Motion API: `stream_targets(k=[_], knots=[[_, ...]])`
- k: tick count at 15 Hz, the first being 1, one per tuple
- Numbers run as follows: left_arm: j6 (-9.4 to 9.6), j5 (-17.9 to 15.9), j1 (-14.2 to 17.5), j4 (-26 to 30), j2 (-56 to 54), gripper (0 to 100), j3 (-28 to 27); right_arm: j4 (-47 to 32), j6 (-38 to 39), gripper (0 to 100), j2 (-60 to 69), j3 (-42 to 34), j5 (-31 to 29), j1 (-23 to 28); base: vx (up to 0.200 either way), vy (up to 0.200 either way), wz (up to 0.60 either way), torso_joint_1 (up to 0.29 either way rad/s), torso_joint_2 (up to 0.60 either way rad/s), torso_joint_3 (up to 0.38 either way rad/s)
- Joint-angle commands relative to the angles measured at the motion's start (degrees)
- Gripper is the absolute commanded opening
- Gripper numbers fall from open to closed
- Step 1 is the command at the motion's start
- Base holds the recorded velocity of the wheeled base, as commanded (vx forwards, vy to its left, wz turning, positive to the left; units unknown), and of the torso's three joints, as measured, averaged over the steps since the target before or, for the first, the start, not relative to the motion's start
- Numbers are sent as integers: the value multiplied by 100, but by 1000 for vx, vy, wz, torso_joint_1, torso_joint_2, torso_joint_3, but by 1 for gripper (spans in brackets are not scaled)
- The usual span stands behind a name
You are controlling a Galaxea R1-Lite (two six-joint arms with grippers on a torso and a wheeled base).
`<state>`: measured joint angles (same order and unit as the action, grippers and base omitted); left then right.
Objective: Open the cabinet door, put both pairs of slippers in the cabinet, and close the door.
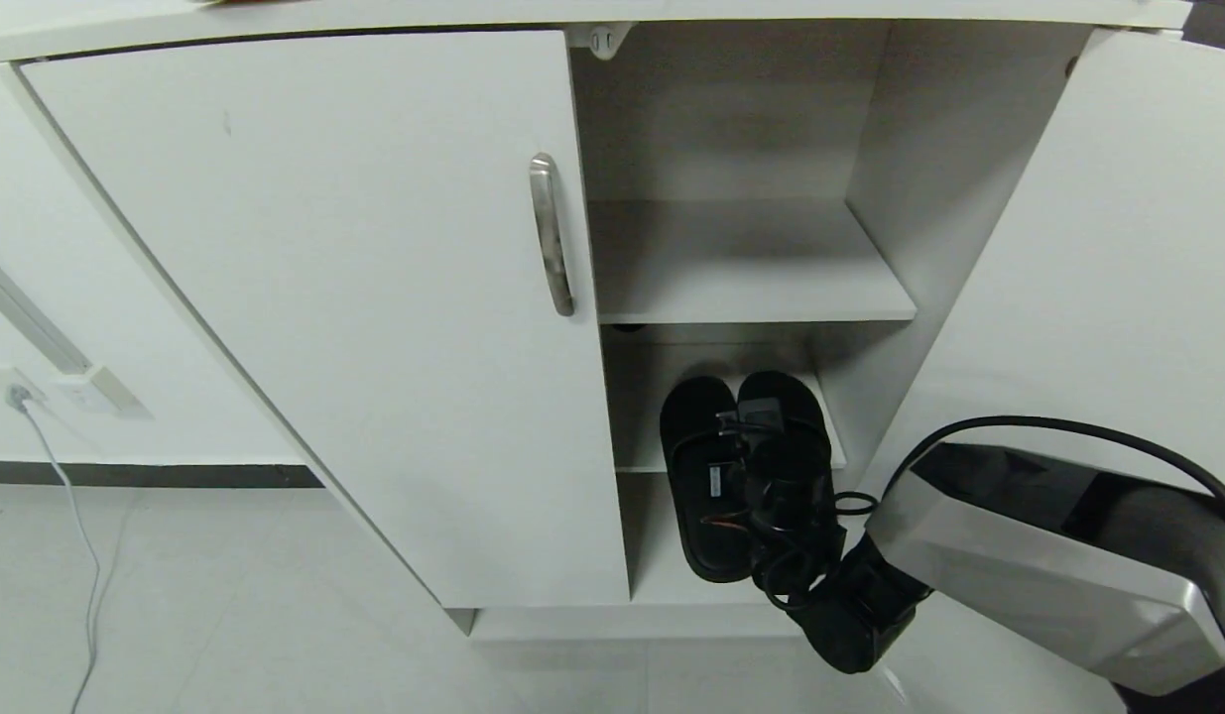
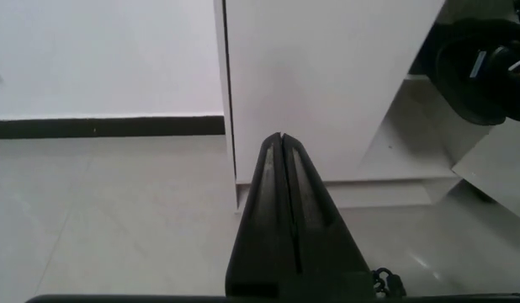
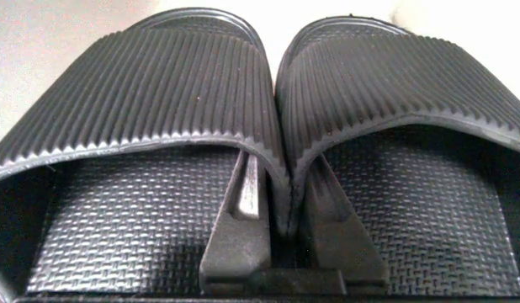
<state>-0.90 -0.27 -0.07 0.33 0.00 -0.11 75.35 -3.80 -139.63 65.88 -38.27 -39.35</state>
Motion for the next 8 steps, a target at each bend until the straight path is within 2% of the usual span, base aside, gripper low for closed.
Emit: stream_targets(k=[1, 4, 8], knots=[[-6, 0, -1, 2, 9, 0, 2, -381, 178, 0, -12, 338, 3, 59, 0, 0, 0, 0, 0, 0], [-24, 9, -1, -7, 9, 0, 2, -1224, 600, 0, -64, 953, 82, 191, 0, 0, 0, 0, 0, 0], [-24, 9, -1, -7, 9, 0, 2, -1655, 618, 0, -416, 1823, 109, 296, 0, 0, 0, 0, 0, 0]])
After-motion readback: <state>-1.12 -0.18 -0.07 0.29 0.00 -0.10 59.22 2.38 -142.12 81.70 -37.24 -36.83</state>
